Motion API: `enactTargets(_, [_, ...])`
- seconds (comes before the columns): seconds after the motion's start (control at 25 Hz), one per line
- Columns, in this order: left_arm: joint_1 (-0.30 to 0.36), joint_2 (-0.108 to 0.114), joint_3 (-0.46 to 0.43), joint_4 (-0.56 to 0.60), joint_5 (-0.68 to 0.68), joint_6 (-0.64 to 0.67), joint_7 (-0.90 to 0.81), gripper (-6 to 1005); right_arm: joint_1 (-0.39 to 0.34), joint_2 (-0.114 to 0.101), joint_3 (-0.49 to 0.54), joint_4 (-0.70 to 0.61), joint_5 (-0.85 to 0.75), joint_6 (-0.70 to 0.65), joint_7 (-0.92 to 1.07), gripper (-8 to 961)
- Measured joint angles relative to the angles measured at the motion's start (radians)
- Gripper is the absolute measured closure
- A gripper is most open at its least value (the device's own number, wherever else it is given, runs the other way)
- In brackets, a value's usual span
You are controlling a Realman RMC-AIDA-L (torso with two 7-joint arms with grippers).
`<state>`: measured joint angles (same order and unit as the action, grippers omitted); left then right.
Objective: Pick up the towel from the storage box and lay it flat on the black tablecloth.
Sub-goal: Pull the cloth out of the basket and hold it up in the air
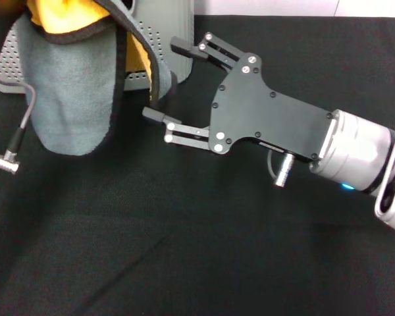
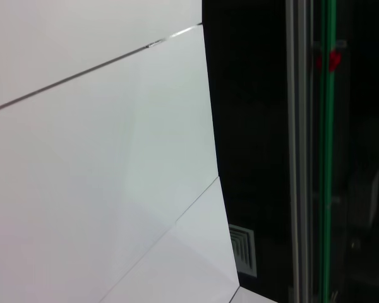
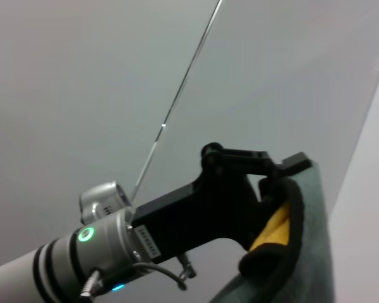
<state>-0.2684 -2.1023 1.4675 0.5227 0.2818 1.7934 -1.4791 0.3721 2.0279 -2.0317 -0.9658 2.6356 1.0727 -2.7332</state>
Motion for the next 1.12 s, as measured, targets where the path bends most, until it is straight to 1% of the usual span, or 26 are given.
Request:
enactTargets(0.12, [0.003,0.000,0.003,0.000,-0.002,0.000,0.002,997,-0.017,0.000,0.004,-0.007,0.029,0.004,0.000,153])
enactTargets(0.52, [0.005,-0.001,0.007,-0.018,0.000,0.014,0.003,994,-0.026,0.000,0.014,0.000,0.052,0.009,-0.009,157])
enactTargets(0.8, [0.006,-0.001,0.007,-0.021,-0.002,0.016,0.003,992,-0.066,0.000,0.044,-0.005,0.064,0.010,-0.010,158])
enactTargets(0.96, [0.004,-0.001,0.007,-0.021,0.001,0.017,0.003,991,-0.066,0.000,0.050,0.004,0.076,0.010,-0.010,159])
enactTargets(1.12, [0.001,-0.001,0.028,-0.021,-0.001,0.018,0.004,990,-0.063,0.000,0.057,0.007,0.081,0.008,-0.010,161])
